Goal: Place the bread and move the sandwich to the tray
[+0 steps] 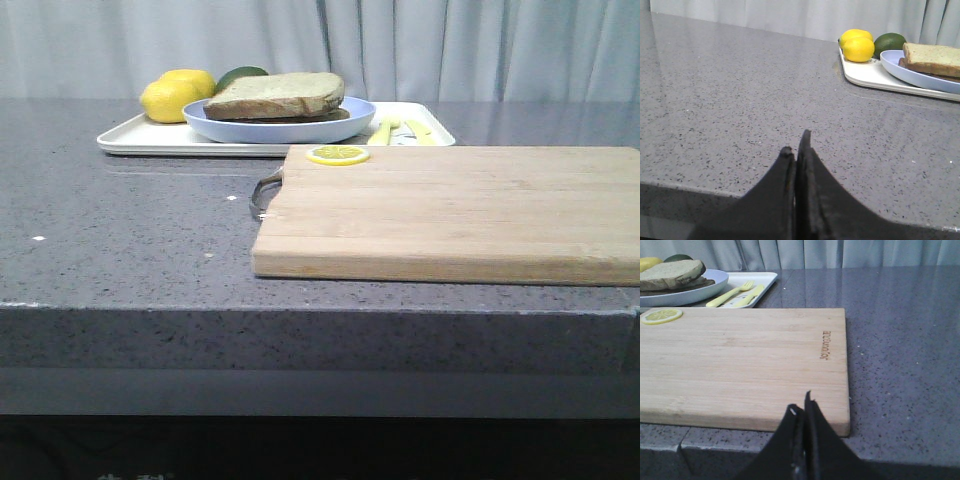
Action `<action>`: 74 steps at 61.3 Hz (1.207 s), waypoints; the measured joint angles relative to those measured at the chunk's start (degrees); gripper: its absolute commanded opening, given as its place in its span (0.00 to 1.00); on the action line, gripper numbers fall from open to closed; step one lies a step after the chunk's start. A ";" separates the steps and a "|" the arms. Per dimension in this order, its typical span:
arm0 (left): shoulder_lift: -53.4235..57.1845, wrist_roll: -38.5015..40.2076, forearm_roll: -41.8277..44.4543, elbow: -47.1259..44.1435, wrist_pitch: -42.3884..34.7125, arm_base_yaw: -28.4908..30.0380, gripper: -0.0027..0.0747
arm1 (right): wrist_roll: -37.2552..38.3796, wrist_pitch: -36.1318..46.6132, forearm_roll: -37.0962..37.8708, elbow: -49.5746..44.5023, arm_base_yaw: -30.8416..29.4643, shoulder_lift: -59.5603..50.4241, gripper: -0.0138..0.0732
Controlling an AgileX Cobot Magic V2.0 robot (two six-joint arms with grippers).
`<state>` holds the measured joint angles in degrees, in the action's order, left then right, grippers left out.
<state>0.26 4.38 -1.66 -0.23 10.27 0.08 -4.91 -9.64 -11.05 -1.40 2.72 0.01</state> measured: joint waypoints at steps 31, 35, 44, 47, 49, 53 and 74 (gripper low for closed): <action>0.00 0.00 0.00 0.00 0.10 0.00 0.01 | 0.22 -4.13 -0.10 -0.11 -0.35 -0.58 0.06; 0.00 0.00 0.00 0.00 0.10 0.00 0.01 | 0.22 -4.13 -0.10 -0.11 -0.35 -0.58 0.06; 0.00 0.00 0.00 0.00 0.10 0.00 0.01 | 0.22 -4.29 -0.10 -0.11 -0.35 -0.58 0.06; 0.00 0.00 0.00 0.00 0.10 0.00 0.01 | 0.22 -4.29 -0.10 -0.11 -0.35 -0.58 0.06; 0.00 0.00 0.00 0.00 0.10 0.00 0.01 | 0.22 -4.29 -0.10 -0.11 -0.35 -0.58 0.06; 0.00 0.00 0.00 0.00 0.10 0.00 0.01 | 0.22 -4.29 -0.10 -0.11 -0.35 -0.58 0.06; 0.00 0.00 0.00 0.00 0.10 0.00 0.01 | 0.22 -4.39 -0.10 -0.11 -0.35 -0.58 0.06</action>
<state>0.26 4.38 -1.66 -0.23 10.38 0.08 -4.69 -14.03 -11.16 -1.51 2.37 -0.58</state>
